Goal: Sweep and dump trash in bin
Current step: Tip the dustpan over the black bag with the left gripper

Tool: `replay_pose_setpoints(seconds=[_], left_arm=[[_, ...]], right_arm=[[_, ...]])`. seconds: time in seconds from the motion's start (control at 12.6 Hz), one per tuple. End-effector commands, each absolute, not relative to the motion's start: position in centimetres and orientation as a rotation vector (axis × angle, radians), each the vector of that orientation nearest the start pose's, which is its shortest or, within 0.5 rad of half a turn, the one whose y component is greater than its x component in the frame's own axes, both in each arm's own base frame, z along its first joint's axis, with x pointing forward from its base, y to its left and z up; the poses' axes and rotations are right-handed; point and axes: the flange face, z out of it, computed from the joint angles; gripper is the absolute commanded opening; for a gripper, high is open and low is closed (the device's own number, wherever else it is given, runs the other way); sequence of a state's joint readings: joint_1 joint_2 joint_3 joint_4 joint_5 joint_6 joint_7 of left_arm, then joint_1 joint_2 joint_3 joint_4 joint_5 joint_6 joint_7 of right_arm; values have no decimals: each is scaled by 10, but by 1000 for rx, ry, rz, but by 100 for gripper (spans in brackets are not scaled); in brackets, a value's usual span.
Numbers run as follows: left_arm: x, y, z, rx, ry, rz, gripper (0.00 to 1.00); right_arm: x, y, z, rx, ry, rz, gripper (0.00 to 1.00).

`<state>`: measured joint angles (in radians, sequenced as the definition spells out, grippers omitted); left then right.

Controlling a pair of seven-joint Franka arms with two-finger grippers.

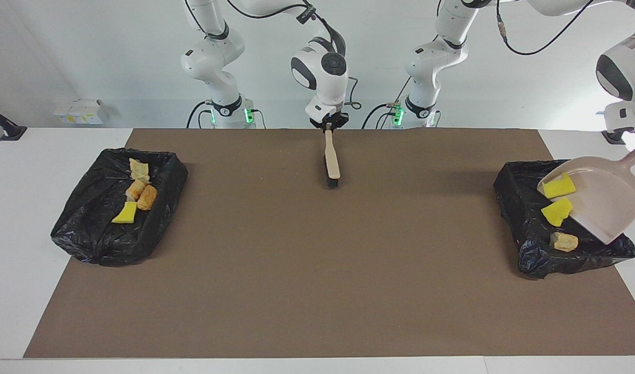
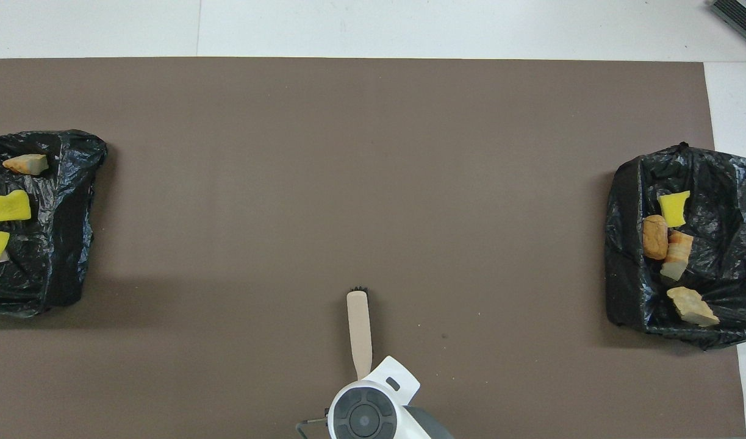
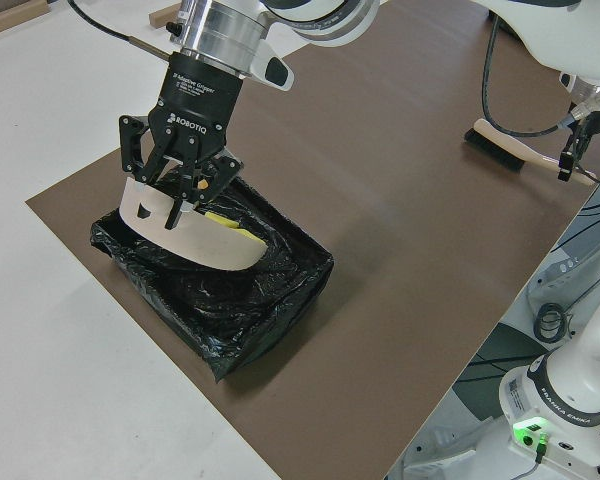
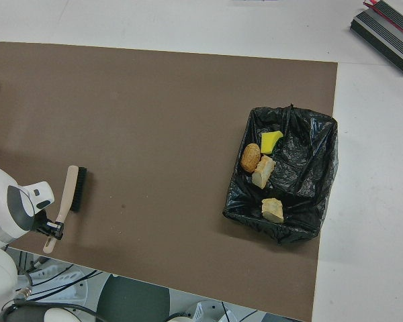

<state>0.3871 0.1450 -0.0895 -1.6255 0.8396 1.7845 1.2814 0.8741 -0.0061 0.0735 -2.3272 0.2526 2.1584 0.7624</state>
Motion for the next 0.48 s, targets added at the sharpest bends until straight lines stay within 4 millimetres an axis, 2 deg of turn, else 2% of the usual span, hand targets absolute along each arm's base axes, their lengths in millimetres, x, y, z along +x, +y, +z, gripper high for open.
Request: replay_pose_setpoints(seconds=[0.0, 0.24, 0.32, 0.4], left_arm=[[583, 221, 578, -1923, 1372, 784, 0], [594, 209, 605, -1841, 1328, 794, 0], [598, 201, 619, -1794, 1302, 803, 0], [600, 191, 628, -1780, 1287, 800, 0]], right_arm=[[293, 396, 334, -3073, -57, 428, 0], [306, 386, 333, -3026, -63, 464, 0], [309, 383, 335, -3023, -55, 460, 12], [311, 382, 335, -3022, -41, 458, 41]])
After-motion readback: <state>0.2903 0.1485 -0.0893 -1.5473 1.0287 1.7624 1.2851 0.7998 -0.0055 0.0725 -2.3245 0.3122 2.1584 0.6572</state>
